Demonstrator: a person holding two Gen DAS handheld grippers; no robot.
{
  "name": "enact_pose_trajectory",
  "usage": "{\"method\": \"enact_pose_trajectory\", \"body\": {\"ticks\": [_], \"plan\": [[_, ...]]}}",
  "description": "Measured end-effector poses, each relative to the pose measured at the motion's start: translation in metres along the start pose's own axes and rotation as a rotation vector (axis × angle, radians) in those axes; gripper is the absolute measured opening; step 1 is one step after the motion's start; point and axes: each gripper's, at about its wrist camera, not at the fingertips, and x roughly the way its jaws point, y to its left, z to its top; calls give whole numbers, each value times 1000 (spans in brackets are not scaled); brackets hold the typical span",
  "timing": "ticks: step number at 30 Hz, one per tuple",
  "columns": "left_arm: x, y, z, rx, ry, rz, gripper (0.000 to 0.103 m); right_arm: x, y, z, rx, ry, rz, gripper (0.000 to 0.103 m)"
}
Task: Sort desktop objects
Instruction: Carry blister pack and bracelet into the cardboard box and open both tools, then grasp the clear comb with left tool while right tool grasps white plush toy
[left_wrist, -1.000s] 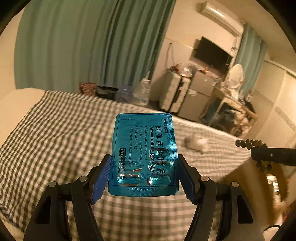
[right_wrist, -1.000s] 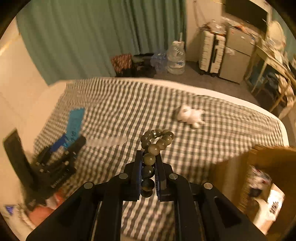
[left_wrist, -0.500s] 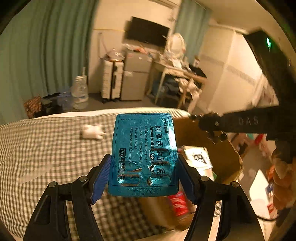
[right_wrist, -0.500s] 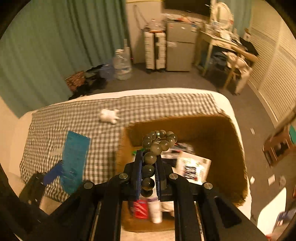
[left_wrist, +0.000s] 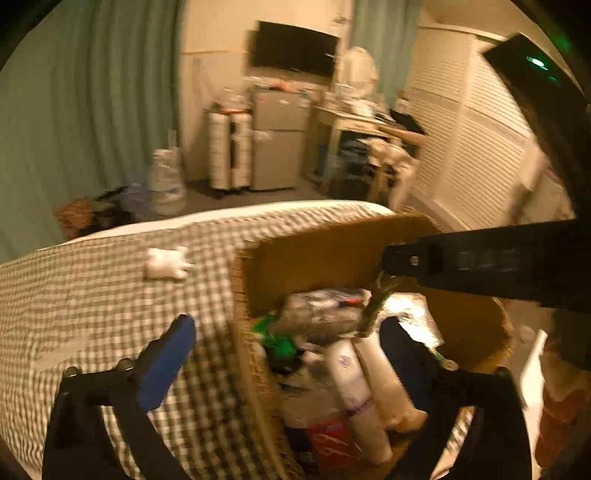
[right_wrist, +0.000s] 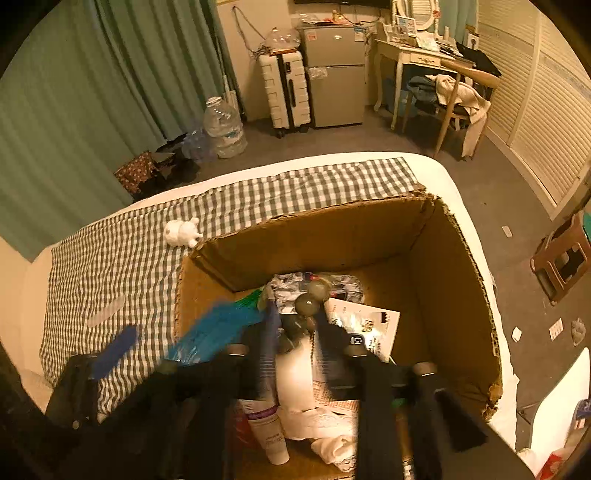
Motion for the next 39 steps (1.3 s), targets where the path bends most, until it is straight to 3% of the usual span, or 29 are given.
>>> {"method": "enact_pose_trajectory", "body": {"ticks": [1, 2, 4, 9, 17, 21, 23, 27, 31, 33, 37, 39], "plan": [[-1, 2, -1, -12, -5, -5, 103, -1, -2, 2, 5, -12, -5, 62], [1, 4, -1, -25, 3, -12, 103, -5, -2, 2, 12, -34, -18, 71], [1, 9, -2, -43, 25, -16, 103, -14, 0, 3, 9, -75, -35, 71], [-15, 22, -5, -55, 5, -24, 103, -25, 15, 4, -3, -102, 22, 71], [-50, 65, -6, -27, -52, 65, 103, -30, 49, 0, -40, -117, 77, 71], [-61, 125, -5, -44, -70, 141, 103, -33, 72, -3, -69, -133, 122, 72], [-61, 161, -8, -67, -63, 189, 103, -34, 87, -4, -84, -158, 152, 84], [-39, 245, -24, -124, 3, 283, 103, -30, 129, 3, -96, -207, 209, 96], [-1, 310, -62, -192, 77, 415, 103, 7, 193, 15, -161, -196, 273, 103], [17, 329, -81, -212, 102, 444, 103, 31, 213, 16, -146, -216, 241, 103], [47, 341, -95, -133, 143, 363, 103, 121, 245, 21, -97, -155, 139, 103], [56, 343, -95, -64, 129, 358, 103, 160, 250, 25, -101, -120, 70, 103]]}}
